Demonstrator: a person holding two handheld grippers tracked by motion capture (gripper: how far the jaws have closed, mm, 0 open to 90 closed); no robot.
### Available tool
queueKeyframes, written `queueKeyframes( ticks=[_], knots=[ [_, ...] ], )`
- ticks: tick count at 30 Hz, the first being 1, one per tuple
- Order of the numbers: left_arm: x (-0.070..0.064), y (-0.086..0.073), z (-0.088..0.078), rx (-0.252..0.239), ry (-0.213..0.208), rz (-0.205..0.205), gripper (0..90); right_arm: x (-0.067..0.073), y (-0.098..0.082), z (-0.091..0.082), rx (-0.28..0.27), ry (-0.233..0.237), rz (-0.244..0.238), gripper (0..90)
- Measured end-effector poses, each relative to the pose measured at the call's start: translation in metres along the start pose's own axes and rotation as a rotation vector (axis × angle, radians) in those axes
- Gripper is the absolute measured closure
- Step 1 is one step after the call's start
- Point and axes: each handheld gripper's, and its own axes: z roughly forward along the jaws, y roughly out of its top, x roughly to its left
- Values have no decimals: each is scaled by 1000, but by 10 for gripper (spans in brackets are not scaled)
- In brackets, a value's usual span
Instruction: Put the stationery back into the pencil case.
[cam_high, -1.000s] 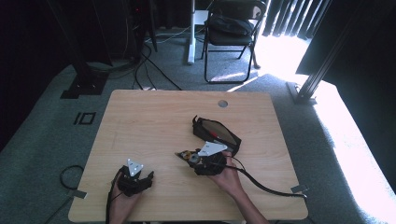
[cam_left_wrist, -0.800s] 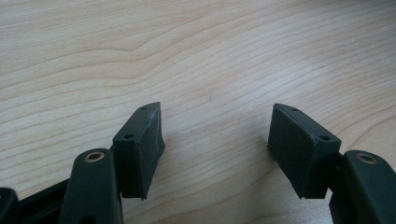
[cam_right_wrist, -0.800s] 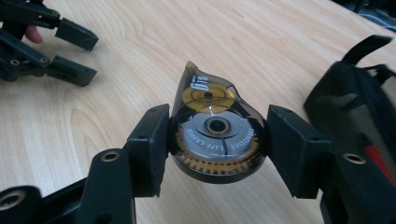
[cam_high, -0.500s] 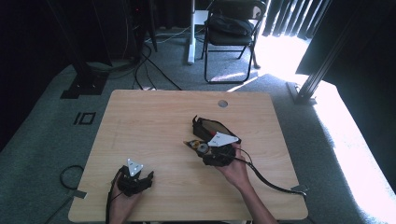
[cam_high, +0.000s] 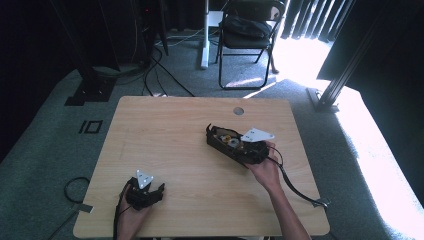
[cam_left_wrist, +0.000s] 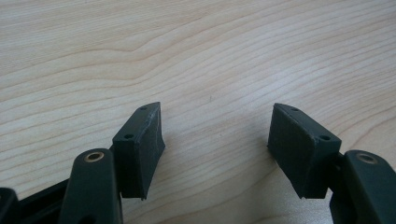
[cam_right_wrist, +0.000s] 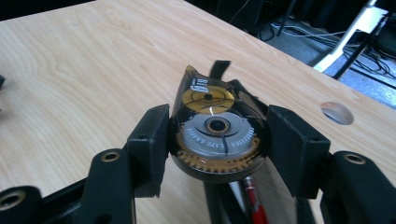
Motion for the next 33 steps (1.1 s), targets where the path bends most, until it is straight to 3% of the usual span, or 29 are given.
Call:
queueKeyframes(
  ticks=[15,33],
  knots=[
    [1,0,1,-2,-3,-6,358,-21,-5,-5,-16,-45,40,411],
    [1,0,1,-5,-5,-3,357,-33,-16,8,15,-54,65,410]
  ],
)
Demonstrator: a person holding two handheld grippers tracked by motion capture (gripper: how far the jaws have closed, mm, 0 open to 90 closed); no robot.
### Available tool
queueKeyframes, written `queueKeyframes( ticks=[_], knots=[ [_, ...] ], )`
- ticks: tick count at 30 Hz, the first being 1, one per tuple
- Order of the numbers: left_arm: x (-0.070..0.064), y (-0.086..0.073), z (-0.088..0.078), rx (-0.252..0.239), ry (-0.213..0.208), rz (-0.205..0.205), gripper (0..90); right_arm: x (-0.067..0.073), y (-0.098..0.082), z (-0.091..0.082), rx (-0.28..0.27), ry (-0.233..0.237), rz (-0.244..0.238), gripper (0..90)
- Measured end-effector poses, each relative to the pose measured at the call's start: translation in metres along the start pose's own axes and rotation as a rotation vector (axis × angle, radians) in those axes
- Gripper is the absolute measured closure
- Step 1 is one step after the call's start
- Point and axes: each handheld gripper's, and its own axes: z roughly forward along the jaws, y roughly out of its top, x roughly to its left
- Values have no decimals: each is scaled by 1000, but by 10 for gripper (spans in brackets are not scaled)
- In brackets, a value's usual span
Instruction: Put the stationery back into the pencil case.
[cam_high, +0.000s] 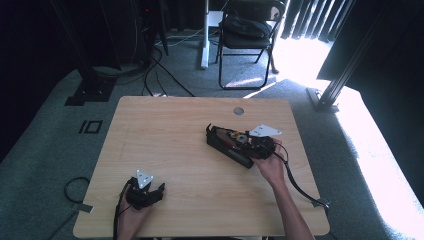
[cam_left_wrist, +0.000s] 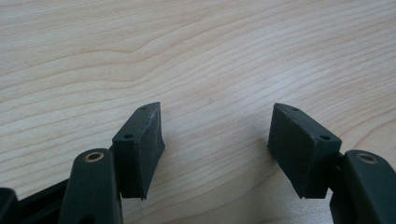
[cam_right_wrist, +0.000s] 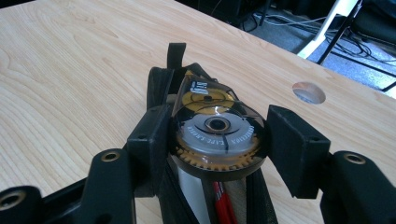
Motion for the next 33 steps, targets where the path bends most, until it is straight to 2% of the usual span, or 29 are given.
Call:
queueKeyframes(
  ticks=[22,33],
  knots=[
    [-1,0,0,-4,1,8,357,-3,-10,15,31,-3,23,410],
    [-1,0,0,-4,1,8,357,-1,-10,29,59,23,25,410]
  ],
)
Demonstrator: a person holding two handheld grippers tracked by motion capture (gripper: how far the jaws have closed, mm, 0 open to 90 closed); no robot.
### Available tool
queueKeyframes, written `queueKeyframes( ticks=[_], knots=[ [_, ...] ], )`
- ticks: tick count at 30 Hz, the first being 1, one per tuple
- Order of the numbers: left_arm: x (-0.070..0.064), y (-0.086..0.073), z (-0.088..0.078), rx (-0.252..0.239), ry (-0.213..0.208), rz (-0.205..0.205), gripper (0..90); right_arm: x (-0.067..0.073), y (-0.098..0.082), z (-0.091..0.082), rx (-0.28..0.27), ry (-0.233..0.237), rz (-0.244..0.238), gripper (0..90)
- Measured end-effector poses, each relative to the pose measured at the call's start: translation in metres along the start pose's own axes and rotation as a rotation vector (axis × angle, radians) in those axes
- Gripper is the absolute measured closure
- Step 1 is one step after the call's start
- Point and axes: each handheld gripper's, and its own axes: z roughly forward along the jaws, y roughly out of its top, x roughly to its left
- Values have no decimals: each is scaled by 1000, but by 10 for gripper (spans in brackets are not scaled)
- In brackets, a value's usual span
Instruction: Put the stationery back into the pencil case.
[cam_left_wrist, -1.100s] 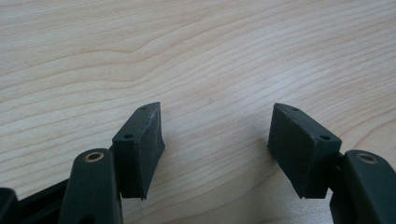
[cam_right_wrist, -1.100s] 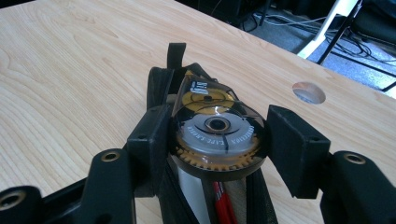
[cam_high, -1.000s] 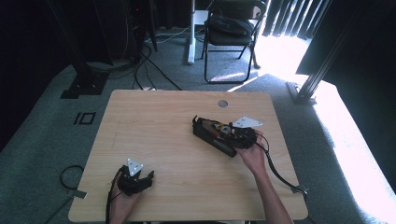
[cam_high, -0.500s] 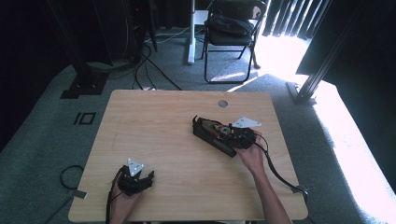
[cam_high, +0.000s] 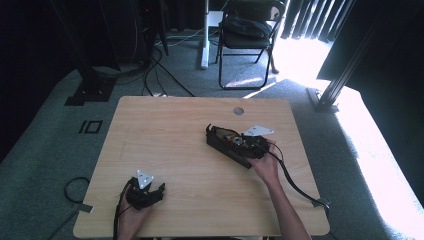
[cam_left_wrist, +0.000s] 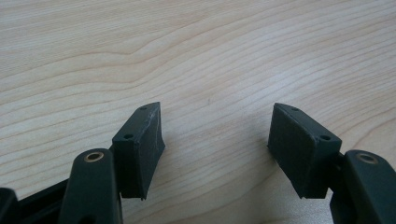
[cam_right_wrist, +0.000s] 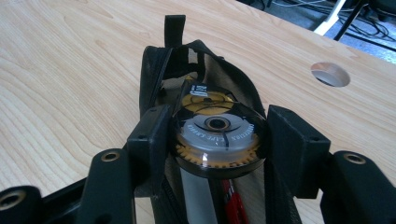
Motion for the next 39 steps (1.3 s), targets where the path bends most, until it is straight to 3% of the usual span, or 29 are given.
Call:
queueKeyframes(
  ticks=[5,8,18,27,39],
  knots=[
    [0,0,0,0,-2,-1,357,-1,1,3,7,31,8,406],
    [1,0,0,0,-3,-2,354,-1,0,0,-3,27,6,396],
    [1,0,1,4,-4,-10,337,-3,-1,-26,-54,11,17,278],
    [2,1,2,3,-9,-13,328,-8,-30,-56,-56,-46,43,237],
    [3,1,2,1,-14,-17,324,-11,-64,-74,-32,-69,85,230]
  ],
)
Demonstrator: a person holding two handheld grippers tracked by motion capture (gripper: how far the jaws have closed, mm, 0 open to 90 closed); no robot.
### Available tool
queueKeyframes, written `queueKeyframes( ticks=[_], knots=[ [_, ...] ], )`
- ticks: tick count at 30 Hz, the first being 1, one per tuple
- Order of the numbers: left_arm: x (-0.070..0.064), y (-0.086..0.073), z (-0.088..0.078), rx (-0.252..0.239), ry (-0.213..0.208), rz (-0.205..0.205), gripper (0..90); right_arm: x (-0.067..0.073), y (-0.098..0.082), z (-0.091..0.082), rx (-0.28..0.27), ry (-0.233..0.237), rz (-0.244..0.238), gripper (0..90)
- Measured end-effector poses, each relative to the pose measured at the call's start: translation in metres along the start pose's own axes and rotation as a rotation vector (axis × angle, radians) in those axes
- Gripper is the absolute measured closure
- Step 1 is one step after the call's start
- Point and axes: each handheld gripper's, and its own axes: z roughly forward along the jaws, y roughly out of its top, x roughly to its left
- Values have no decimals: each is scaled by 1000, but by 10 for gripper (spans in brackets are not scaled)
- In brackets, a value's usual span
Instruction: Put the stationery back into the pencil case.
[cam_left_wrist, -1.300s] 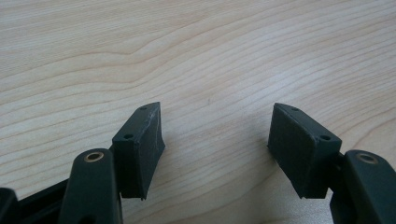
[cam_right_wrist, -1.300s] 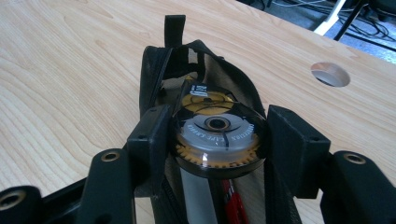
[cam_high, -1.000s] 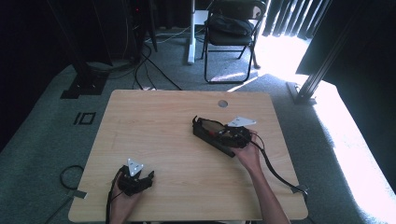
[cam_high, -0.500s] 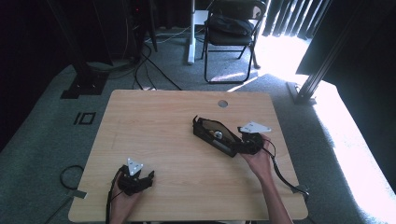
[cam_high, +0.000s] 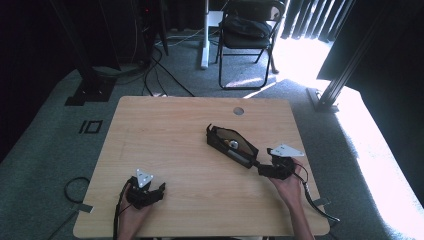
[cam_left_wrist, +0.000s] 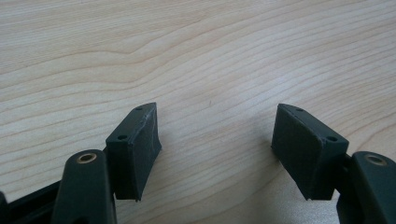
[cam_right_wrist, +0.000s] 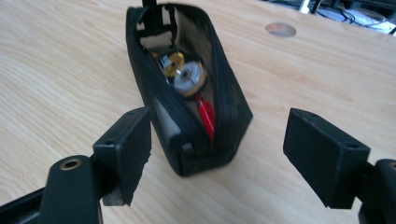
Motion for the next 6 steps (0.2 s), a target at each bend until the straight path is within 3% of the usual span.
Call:
queueKeyframes(
  ticks=[6],
  knots=[
    [0,0,0,0,0,0,319,-5,-13,-6,28,-30,2,215]
  ],
)
